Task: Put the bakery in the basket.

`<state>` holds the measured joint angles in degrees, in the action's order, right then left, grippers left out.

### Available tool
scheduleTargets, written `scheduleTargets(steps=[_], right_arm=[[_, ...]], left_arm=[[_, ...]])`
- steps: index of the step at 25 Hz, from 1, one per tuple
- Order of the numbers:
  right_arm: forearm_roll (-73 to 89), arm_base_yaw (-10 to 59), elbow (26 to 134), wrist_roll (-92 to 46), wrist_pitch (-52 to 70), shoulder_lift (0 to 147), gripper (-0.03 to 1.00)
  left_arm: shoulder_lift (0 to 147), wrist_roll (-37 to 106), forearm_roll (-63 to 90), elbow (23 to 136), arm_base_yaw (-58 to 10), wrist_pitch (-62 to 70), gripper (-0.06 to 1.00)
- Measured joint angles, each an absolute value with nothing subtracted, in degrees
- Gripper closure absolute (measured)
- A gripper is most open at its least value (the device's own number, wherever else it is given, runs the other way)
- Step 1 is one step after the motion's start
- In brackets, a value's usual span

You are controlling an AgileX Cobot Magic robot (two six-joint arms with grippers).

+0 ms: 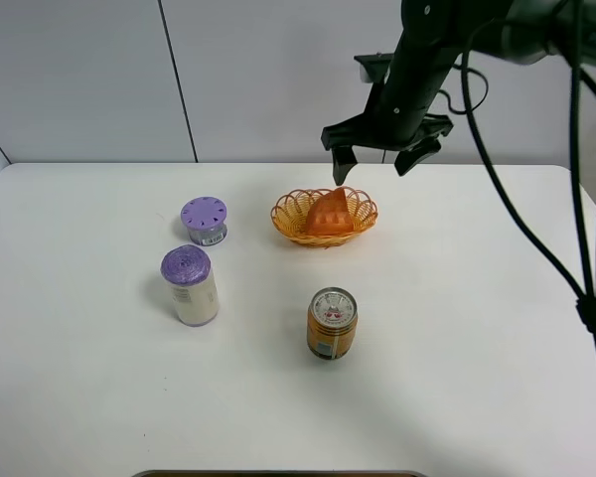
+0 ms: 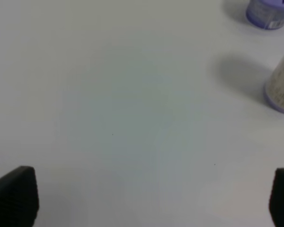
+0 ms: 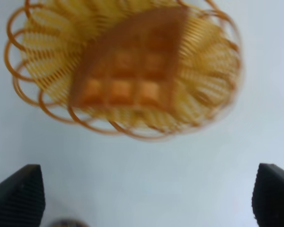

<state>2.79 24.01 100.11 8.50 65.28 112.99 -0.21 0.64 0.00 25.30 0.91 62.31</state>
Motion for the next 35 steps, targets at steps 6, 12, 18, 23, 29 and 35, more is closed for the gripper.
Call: scheduleTargets(steps=[6, 12, 18, 23, 29, 35], right_arm=[[-3.2, 24.0, 100.1, 9.1, 69.2, 103.3, 0.11], [-8.4, 24.0, 100.1, 9.8, 69.6, 94.3, 0.11], [-8.7, 24.0, 100.1, 10.1, 69.6, 85.3, 0.11], [-8.7, 24.0, 100.1, 10.1, 69.7, 78.8, 0.11], [-8.7, 24.0, 92.5, 10.6, 69.7, 70.1, 0.11], [-8.4, 23.3, 76.4, 12.7, 69.8, 57.8, 0.11]], left_arm=[[-0.2, 0.6, 0.0, 25.3, 0.9, 62.3, -0.05], [-0.2, 0.6, 0.0, 25.3, 0.9, 62.3, -0.05], [-0.2, 0.6, 0.0, 25.3, 0.9, 62.3, -0.05], [-0.2, 0.6, 0.0, 25.3, 0.9, 62.3, -0.05], [-0.2, 0.6, 0.0, 25.3, 0.9, 62.3, -0.05], [-0.2, 0.6, 0.0, 25.3, 0.9, 62.3, -0.05]])
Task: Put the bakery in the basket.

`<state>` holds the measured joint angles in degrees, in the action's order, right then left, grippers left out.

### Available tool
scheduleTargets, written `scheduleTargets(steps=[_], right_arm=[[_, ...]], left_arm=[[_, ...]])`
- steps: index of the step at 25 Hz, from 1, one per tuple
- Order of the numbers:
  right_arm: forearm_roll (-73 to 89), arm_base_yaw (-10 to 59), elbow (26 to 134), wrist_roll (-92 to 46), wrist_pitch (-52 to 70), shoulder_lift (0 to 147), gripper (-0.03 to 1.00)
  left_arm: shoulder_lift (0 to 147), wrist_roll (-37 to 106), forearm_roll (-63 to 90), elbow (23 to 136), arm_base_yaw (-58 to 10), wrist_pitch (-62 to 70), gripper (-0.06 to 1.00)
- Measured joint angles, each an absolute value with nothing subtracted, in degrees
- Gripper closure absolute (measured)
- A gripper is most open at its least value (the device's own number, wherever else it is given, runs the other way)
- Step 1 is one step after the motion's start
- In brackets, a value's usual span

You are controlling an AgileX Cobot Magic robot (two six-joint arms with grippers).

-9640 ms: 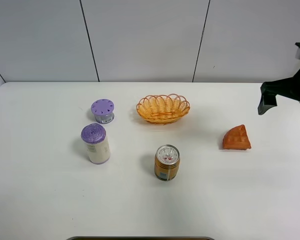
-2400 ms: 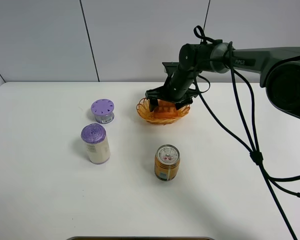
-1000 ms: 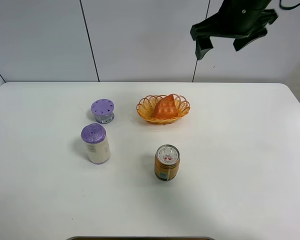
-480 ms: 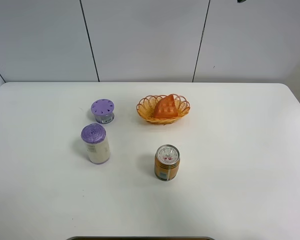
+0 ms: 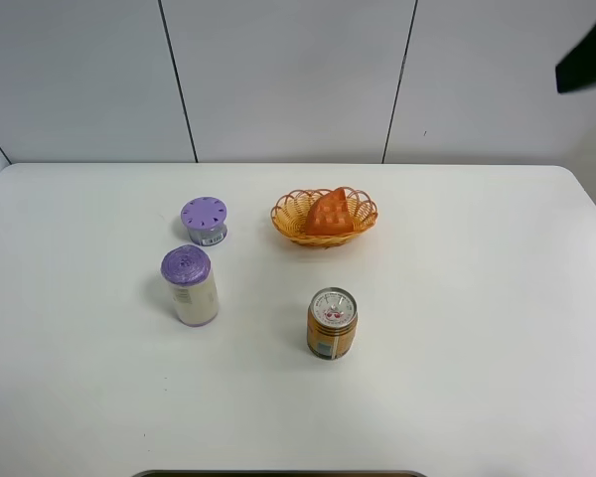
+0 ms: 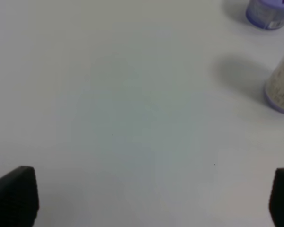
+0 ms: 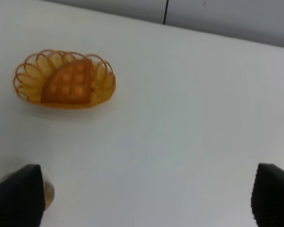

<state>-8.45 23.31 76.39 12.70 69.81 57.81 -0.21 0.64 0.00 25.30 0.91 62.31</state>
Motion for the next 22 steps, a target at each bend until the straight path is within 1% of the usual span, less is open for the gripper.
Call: scheduleTargets(steps=[3, 10, 13, 18, 22], right_arm=[[-8.4, 20.0, 68.9, 13.1, 69.9, 51.1, 0.11], [-8.6, 7.6, 51.9, 12.9, 70.1, 33.6, 0.11], [-8.6, 3.6, 44.5, 11.1, 70.2, 25.4, 0.11], [-8.6, -0.6, 36.7, 6.6, 69.9, 12.2, 0.11], [-8.5, -1.3, 34.4, 5.7, 67.8, 5.2, 0.11]], left_arm=[[-0.2, 0.6, 0.0, 25.3, 0.9, 62.3, -0.05], [-0.2, 0.6, 0.0, 25.3, 0.9, 62.3, -0.05], [-0.2, 0.6, 0.0, 25.3, 0.9, 62.3, -0.05], [-0.2, 0.6, 0.0, 25.3, 0.9, 62.3, -0.05], [-0.2, 0.6, 0.0, 25.3, 0.9, 62.3, -0.05]])
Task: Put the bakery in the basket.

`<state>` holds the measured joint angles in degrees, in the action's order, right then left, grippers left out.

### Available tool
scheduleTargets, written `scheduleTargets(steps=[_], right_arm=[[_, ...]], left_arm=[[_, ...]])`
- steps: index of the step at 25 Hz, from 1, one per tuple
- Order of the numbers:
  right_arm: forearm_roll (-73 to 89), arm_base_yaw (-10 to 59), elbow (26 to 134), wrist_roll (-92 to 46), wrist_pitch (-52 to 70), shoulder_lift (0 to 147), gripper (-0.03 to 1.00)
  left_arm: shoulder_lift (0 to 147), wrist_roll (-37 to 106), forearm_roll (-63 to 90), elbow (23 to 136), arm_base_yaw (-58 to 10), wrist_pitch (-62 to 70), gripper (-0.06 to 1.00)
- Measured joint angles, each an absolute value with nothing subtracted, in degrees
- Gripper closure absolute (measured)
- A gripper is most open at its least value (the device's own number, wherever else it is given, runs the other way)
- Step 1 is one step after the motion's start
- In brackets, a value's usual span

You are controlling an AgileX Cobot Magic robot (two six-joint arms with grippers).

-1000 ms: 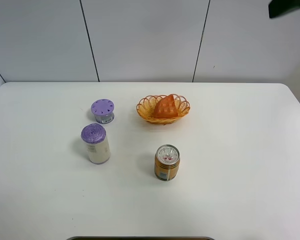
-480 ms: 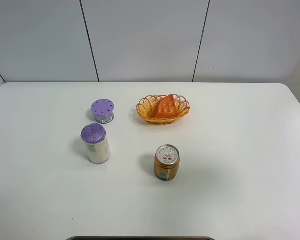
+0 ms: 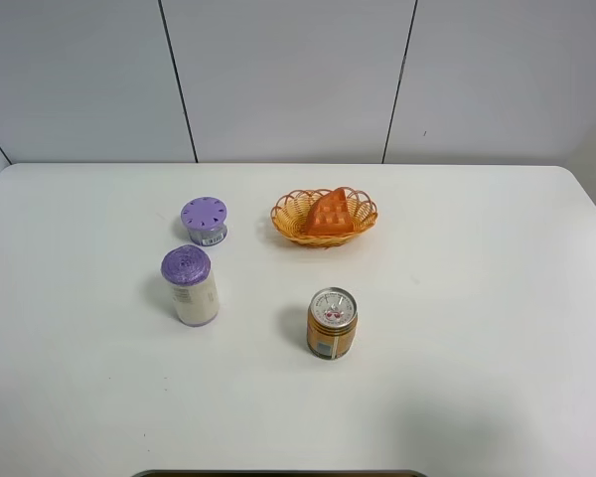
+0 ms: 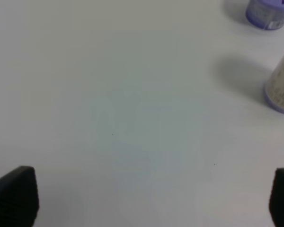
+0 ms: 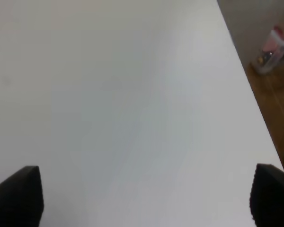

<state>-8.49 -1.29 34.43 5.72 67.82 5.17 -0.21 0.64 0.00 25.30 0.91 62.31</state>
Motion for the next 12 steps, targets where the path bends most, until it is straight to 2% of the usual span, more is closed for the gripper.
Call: scheduleTargets(steps=[5, 12], right_arm=[[-8.1, -1.3, 33.9, 5.7, 65.5, 0.0, 0.11], [-5.6, -1.3, 32.2, 5.7, 63.1, -0.2, 0.11]], left_arm=[[-0.2, 0.6, 0.0, 25.3, 0.9, 62.3, -0.05], [-0.2, 0.6, 0.0, 25.3, 0.9, 62.3, -0.05]])
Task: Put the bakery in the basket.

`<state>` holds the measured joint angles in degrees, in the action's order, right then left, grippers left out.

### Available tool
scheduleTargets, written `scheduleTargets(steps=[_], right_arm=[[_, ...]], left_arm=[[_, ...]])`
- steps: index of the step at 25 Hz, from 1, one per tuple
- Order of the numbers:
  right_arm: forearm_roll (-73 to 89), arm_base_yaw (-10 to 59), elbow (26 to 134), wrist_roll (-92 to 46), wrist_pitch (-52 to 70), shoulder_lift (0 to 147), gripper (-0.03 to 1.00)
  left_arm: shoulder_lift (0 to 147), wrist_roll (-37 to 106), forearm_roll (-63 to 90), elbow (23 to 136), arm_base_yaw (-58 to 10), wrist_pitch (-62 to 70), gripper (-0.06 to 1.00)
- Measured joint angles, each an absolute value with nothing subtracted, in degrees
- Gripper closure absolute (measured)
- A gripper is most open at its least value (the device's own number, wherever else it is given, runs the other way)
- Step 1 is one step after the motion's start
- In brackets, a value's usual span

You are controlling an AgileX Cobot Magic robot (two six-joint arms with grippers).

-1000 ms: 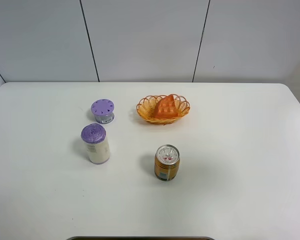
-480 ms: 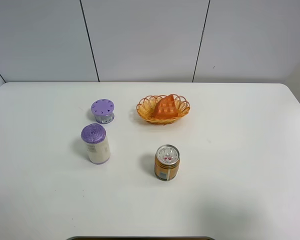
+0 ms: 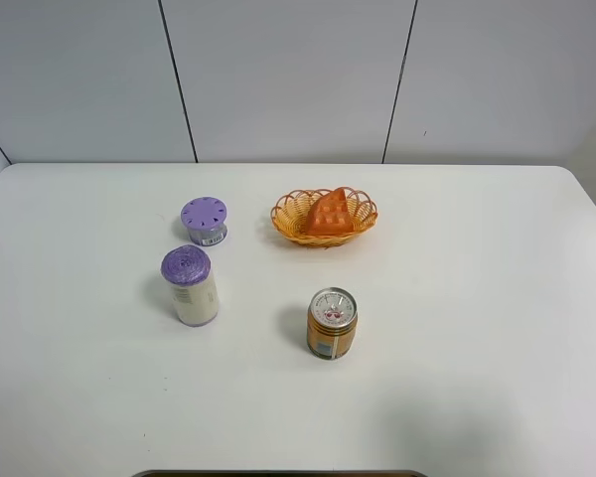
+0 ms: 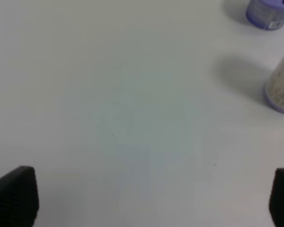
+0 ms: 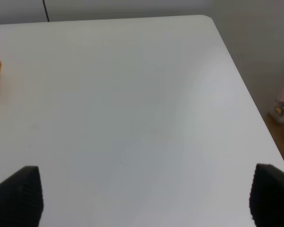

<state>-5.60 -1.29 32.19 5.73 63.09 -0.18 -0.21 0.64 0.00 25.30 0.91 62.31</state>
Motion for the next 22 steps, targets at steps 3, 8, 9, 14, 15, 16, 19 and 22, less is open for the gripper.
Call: scheduleTargets(steps=[3, 8, 9, 14, 15, 16, 19, 22], right_arm=[[-5.6, -1.3, 32.2, 5.7, 63.0, -0.2, 0.11], [-5.6, -1.3, 32.2, 5.7, 63.0, -0.2, 0.11], [-5.6, -1.3, 32.2, 5.7, 63.0, -0.2, 0.11], [-5.6, -1.3, 32.2, 5.7, 63.0, -0.2, 0.11], [-5.6, -1.3, 32.2, 5.7, 63.0, -0.2, 0.11], [-5.6, -1.3, 32.2, 5.7, 63.0, -0.2, 0.11], [-5.6, -1.3, 32.2, 5.7, 63.0, -0.2, 0.11], [-5.6, -1.3, 32.2, 5.7, 63.0, -0.2, 0.11]], left_arm=[[-0.2, 0.6, 0.0, 25.3, 0.9, 62.3, -0.05], [-0.2, 0.6, 0.0, 25.3, 0.9, 62.3, -0.05], [-0.2, 0.6, 0.0, 25.3, 0.9, 62.3, -0.05], [-0.2, 0.6, 0.0, 25.3, 0.9, 62.3, -0.05], [-0.2, 0.6, 0.0, 25.3, 0.9, 62.3, -0.05], [-0.2, 0.6, 0.0, 25.3, 0.9, 62.3, -0.05], [-0.2, 0.6, 0.0, 25.3, 0.9, 62.3, -0.05], [-0.2, 0.6, 0.0, 25.3, 0.9, 62.3, -0.05]])
